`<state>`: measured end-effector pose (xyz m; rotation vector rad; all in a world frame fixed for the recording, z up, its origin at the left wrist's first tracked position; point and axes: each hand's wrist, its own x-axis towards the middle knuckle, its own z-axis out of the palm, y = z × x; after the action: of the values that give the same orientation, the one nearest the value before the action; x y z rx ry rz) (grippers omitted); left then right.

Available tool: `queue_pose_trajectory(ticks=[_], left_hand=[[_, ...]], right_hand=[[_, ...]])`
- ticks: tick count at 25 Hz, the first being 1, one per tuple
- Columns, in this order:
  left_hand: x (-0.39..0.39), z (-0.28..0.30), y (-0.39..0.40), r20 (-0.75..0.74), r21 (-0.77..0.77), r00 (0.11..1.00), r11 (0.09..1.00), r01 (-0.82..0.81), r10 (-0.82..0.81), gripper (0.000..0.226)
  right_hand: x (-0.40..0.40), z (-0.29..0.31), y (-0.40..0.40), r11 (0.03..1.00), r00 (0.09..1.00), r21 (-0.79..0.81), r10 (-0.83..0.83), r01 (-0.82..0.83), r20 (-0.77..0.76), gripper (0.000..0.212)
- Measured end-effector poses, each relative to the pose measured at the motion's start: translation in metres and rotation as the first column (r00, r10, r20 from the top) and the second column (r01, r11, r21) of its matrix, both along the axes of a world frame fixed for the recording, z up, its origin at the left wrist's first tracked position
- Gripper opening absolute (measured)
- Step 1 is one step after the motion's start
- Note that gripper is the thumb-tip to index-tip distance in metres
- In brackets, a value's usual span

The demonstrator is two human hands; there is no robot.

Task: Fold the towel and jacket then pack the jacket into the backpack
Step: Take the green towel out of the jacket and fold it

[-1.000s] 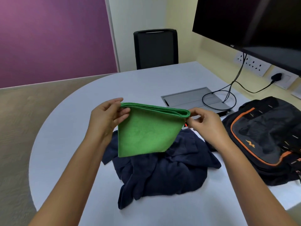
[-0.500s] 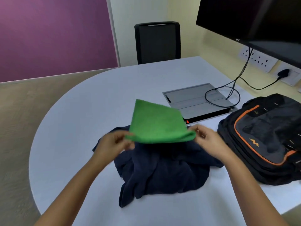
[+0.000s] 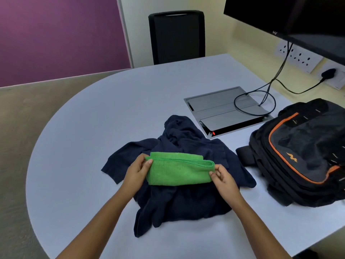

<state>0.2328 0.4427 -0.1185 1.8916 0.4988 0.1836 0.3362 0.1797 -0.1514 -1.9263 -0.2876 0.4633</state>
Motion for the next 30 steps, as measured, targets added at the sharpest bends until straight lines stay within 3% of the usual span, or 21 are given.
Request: queue_pose_trajectory(ticks=[4,10,15,21,24,27,29,30], left_hand=[[0.023,-0.020,-0.007,-0.042,-0.005,0.978,0.979,-0.202,0.202,0.019],[0.055,-0.016,0.003,-0.090,0.207,0.974,0.961,-0.185,0.207,0.017],[0.061,-0.031,0.008,-0.179,0.239,0.951,0.949,-0.205,0.251,0.018],[0.054,-0.042,0.002,-0.193,0.192,0.909,0.923,-0.333,0.369,0.027],[0.051,-0.046,0.004,-0.257,0.083,0.907,0.942,-0.324,0.335,0.030],[0.045,-0.045,0.012,-0.304,-0.239,0.921,0.917,-0.320,0.242,0.025],[0.039,-0.038,0.016,-0.334,-0.364,0.930,0.888,-0.280,0.156,0.021],[0.036,-0.033,0.016,-0.347,-0.393,0.932,0.886,-0.246,0.105,0.017]], right_hand=[[0.010,-0.008,0.014,0.991,0.995,-0.094,-0.095,0.096,0.023,0.008],[0.022,-0.014,0.035,0.961,0.985,-0.218,-0.156,0.168,0.072,0.006],[0.030,-0.024,0.039,0.924,0.994,-0.365,-0.109,0.113,0.032,0.009],[0.033,-0.028,0.035,0.944,0.979,-0.263,-0.200,0.201,0.029,0.021],[0.033,-0.024,0.030,0.941,0.969,-0.292,-0.215,0.172,-0.121,0.036],[0.034,-0.018,0.030,0.949,0.932,-0.304,-0.179,0.080,-0.314,0.039],[0.031,-0.010,0.034,0.969,0.821,-0.048,-0.233,0.244,-0.521,0.028],[0.029,-0.005,0.037,0.906,0.725,0.119,-0.239,0.405,-0.646,0.021]])
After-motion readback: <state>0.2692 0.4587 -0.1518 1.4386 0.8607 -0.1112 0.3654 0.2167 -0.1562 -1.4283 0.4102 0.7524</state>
